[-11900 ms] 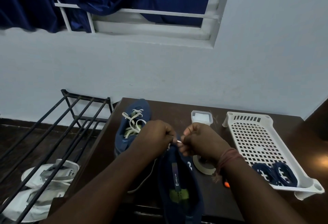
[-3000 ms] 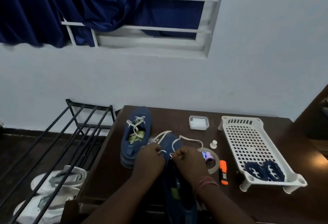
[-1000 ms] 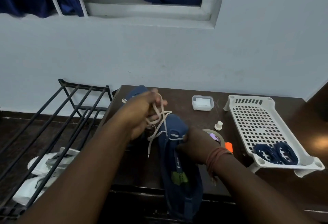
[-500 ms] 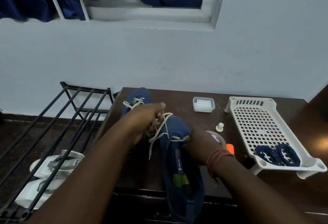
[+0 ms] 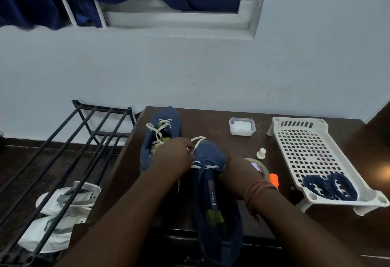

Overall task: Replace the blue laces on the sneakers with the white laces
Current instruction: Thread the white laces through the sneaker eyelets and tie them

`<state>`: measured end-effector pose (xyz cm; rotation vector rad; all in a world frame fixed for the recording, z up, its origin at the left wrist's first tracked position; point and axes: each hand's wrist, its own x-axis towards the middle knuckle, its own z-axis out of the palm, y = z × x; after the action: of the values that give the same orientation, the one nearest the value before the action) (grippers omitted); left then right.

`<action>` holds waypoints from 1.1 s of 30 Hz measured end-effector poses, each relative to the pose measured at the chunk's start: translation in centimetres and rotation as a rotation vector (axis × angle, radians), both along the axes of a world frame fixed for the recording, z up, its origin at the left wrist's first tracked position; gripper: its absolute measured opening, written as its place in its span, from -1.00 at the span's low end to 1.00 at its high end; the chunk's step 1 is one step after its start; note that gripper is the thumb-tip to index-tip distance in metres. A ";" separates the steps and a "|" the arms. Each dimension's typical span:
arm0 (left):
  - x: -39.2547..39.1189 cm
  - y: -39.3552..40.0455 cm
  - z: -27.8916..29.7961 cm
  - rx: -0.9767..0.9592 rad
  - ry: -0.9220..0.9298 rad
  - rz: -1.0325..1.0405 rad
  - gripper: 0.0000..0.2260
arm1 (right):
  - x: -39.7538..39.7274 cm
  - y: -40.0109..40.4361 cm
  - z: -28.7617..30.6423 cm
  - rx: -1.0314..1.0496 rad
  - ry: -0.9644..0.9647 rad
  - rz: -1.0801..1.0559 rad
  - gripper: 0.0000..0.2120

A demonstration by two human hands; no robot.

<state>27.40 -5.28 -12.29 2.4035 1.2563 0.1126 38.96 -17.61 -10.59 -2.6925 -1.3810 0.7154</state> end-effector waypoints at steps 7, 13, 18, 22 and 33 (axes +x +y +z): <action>0.9 -1.1 -1.1 0.227 0.186 -0.203 -0.86 | -0.3 0.0 -0.1 0.056 0.081 -0.046 -0.72; 1.5 -1.1 2.5 -0.179 -0.254 0.052 -0.79 | 0.3 0.6 -0.2 0.496 0.243 -0.100 -0.78; 0.7 -1.3 7.2 -0.936 -1.030 0.059 -0.79 | -1.0 1.5 1.3 0.718 0.948 -0.174 -0.49; 0.0 -0.5 7.6 -1.267 -1.408 0.119 -0.69 | -1.0 1.3 2.2 0.690 1.178 -0.060 -0.58; -2.8 4.5 6.1 -1.187 -1.694 0.789 -0.68 | 6.5 -1.9 1.1 0.328 0.395 -0.135 -0.67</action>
<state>24.62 -0.73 -6.17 0.2437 0.7543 0.9866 45.50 -19.50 -9.51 -2.2171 -1.0975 0.8625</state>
